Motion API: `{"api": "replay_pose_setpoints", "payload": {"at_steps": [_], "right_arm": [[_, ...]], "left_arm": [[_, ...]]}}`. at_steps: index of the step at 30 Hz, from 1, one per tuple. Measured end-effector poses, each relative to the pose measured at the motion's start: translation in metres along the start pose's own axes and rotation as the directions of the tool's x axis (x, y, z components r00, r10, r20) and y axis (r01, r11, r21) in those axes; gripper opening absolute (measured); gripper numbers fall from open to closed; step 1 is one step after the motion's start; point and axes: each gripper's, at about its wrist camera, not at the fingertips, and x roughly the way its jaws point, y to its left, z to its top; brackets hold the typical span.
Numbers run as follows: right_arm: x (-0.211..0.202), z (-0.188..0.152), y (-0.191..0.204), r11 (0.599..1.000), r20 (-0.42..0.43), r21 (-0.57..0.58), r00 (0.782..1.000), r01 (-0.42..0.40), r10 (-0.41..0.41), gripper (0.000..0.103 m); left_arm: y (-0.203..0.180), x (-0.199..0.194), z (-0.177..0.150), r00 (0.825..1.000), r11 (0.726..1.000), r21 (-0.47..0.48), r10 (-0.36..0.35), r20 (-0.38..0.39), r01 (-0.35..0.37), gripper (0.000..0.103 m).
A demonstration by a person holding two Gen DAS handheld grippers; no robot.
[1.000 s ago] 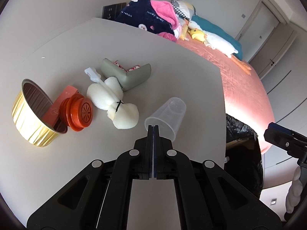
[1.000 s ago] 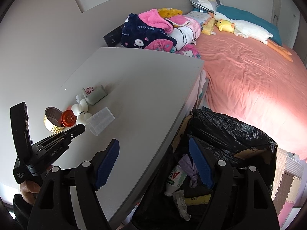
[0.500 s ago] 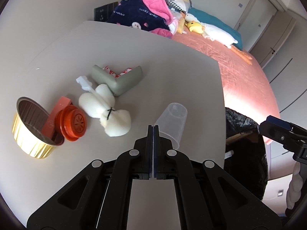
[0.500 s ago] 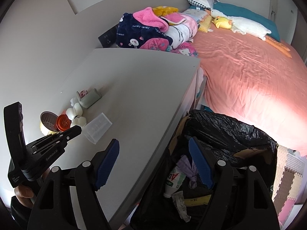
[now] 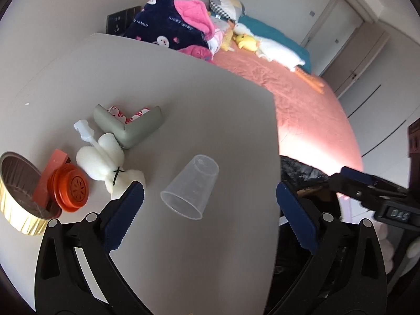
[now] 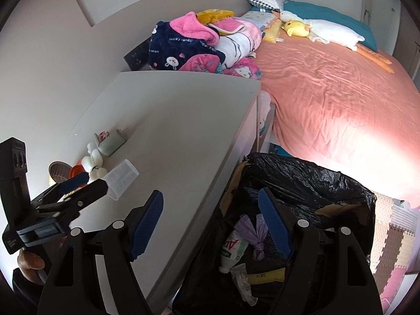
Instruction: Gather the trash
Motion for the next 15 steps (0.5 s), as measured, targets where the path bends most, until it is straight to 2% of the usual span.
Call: {"api": "replay_pose_setpoints", "payload": {"at_steps": [7, 9, 12, 15], "right_arm": [[0.005, 0.002, -0.006, 1.000, -0.008, 0.012, 1.000, 0.009, -0.009, 0.076], [0.006, 0.002, -0.007, 1.000, -0.012, 0.014, 1.000, 0.011, -0.011, 0.076], [0.009, 0.004, -0.009, 1.000, -0.017, 0.016, 1.000, 0.013, -0.012, 0.076], [0.011, 0.004, -0.009, 1.000, -0.022, 0.016, 1.000, 0.014, -0.013, 0.076]], "left_arm": [[-0.003, 0.030, 0.004, 0.999, 0.998, 0.053, 0.041, -0.028, -0.039, 0.095], [-0.002, 0.037, 0.006, 0.998, 0.998, 0.056, 0.044, -0.039, -0.042, 0.079], [0.005, 0.048, 0.010, 0.995, 0.996, 0.065, 0.059, -0.077, -0.054, 0.070], [0.007, 0.056, 0.010, 0.993, 0.994, 0.083, 0.072, -0.092, -0.064, 0.066]]}}
